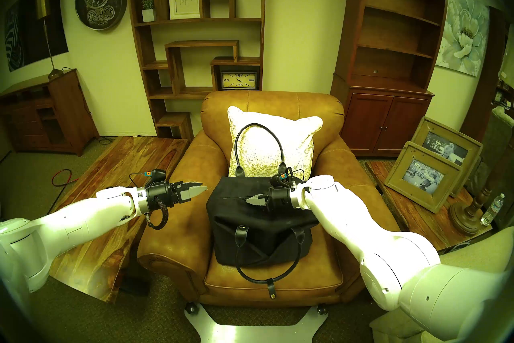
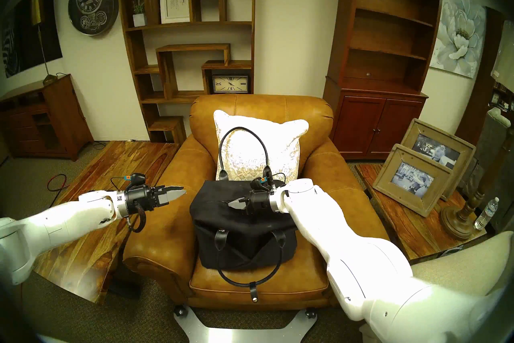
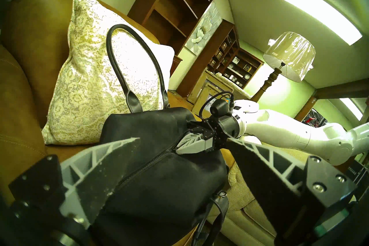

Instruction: Close a bag with a zipper

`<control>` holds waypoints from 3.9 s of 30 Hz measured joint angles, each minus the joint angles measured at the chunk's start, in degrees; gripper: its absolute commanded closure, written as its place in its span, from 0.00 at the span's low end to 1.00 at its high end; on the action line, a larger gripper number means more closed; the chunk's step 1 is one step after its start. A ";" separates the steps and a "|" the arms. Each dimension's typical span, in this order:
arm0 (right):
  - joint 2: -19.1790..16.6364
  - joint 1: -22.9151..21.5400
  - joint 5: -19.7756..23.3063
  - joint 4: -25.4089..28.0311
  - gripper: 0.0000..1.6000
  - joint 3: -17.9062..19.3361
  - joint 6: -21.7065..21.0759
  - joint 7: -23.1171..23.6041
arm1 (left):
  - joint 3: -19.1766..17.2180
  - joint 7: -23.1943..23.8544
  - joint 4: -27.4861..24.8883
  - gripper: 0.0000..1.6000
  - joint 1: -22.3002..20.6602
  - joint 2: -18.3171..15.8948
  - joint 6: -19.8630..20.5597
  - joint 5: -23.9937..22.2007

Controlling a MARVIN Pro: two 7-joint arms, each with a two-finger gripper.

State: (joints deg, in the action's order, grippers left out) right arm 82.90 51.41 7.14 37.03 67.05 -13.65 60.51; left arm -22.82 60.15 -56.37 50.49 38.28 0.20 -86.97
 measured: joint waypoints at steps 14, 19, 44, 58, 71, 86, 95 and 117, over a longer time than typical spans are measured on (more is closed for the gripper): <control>-3.12 3.48 -1.99 8.78 1.00 1.09 -5.21 -2.54 | 0.00 0.03 0.02 0.00 0.00 0.03 -0.01 -0.01; -4.32 4.96 -1.92 11.58 1.00 1.92 -6.90 -3.06 | 0.13 -0.11 -0.13 0.00 -0.10 0.04 -0.32 0.40; -9.45 10.24 -3.00 23.84 1.00 2.91 -14.23 -3.76 | 2.72 -8.53 -6.27 0.00 -2.32 -1.47 -2.91 11.44; -12.04 9.89 -4.75 23.89 1.00 3.76 -15.40 -3.27 | 2.61 -9.01 -6.69 0.00 -2.31 -1.74 -2.92 10.88; -14.89 10.38 -7.45 24.91 1.00 5.48 -15.90 -4.56 | 2.63 -8.65 -6.73 0.00 -2.31 -1.83 -2.94 10.76; -17.66 14.09 -8.61 28.93 1.00 9.39 -18.45 -8.00 | 2.64 -8.59 -6.74 0.00 -2.32 -1.87 -2.94 10.71; -17.92 15.25 -8.60 28.93 1.00 11.38 -18.49 -10.55 | 2.64 -8.56 -6.74 0.00 -2.32 -1.89 -2.95 10.70; -18.09 14.49 -8.32 21.59 1.00 13.60 -14.14 -12.92 | 2.65 -8.54 -6.76 0.00 -2.33 -1.92 -2.96 10.67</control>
State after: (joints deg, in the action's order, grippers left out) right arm 64.81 65.91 -1.19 58.62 80.64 -27.78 47.58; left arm -20.17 51.62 -63.13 48.16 36.36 -2.76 -76.30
